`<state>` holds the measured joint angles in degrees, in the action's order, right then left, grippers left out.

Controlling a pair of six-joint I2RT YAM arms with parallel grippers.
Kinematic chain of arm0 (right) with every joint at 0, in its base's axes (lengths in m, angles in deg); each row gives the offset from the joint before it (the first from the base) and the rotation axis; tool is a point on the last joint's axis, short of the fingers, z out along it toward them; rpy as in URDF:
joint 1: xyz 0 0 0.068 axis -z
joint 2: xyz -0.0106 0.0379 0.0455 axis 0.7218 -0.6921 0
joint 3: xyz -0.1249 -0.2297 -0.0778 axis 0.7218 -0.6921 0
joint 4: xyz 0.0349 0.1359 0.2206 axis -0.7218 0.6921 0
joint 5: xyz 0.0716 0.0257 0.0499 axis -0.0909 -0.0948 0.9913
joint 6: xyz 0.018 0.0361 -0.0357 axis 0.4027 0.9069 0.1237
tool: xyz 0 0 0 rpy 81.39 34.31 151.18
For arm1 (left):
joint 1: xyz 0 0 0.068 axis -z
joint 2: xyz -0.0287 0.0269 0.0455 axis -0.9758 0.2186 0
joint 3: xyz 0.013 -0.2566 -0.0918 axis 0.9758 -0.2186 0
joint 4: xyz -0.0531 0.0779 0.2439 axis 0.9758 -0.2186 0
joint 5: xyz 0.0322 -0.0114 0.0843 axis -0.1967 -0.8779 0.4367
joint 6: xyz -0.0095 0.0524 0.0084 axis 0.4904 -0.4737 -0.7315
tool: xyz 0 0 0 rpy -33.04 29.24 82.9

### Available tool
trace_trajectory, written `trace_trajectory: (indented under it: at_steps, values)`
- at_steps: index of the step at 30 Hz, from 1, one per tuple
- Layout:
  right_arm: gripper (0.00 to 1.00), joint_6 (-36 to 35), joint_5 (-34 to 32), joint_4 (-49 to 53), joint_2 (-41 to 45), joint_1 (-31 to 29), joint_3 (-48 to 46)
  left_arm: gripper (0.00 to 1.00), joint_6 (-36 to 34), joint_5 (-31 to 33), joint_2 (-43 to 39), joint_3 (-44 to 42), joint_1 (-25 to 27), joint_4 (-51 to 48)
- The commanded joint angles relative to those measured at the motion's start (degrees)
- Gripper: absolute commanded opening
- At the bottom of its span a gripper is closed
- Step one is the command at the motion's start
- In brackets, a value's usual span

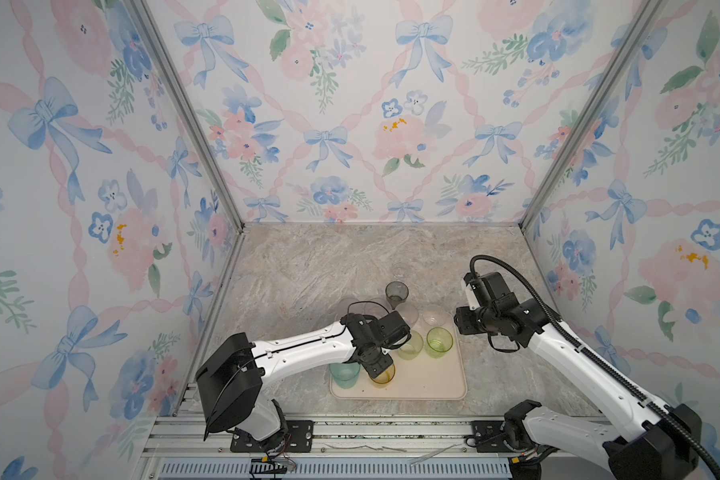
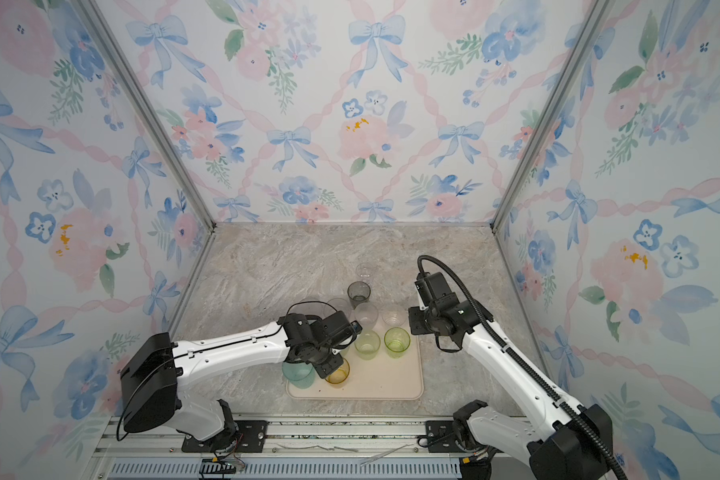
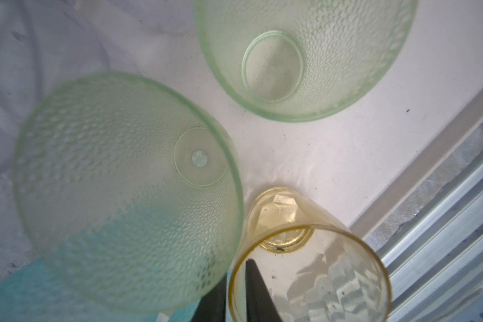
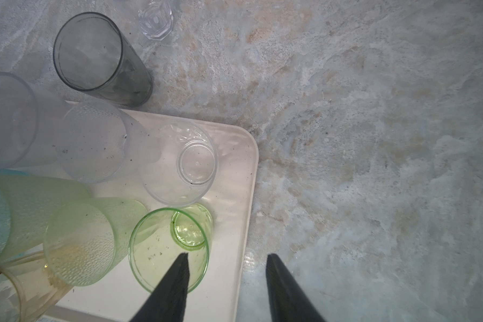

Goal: Place the glasses into the tray
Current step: 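Lower the amber cup onto the tray's nearest row and open the left gripper, then move the left gripper back over the grey smoky cup on the table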

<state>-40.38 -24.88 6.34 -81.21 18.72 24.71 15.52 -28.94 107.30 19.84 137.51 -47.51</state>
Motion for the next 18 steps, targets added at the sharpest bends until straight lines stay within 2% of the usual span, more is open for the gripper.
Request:
trace_trajectory:
  at_steps: [1,11,18]
  values:
    - [0.49,0.0,-1.0,0.7,0.2,-0.6,-0.5,0.18,-0.1,0.2,-0.2,-0.2,-0.5,-0.2]
    - [0.49,-0.1,-1.0,0.8,0.0,-0.6,0.1,0.20,-0.5,-3.9,-6.6,2.2,-0.2,-0.2]
    - [0.49,-0.5,-1.0,0.6,-0.7,-0.6,0.6,0.21,-2.0,-2.0,-11.1,9.0,-2.3,-0.2]
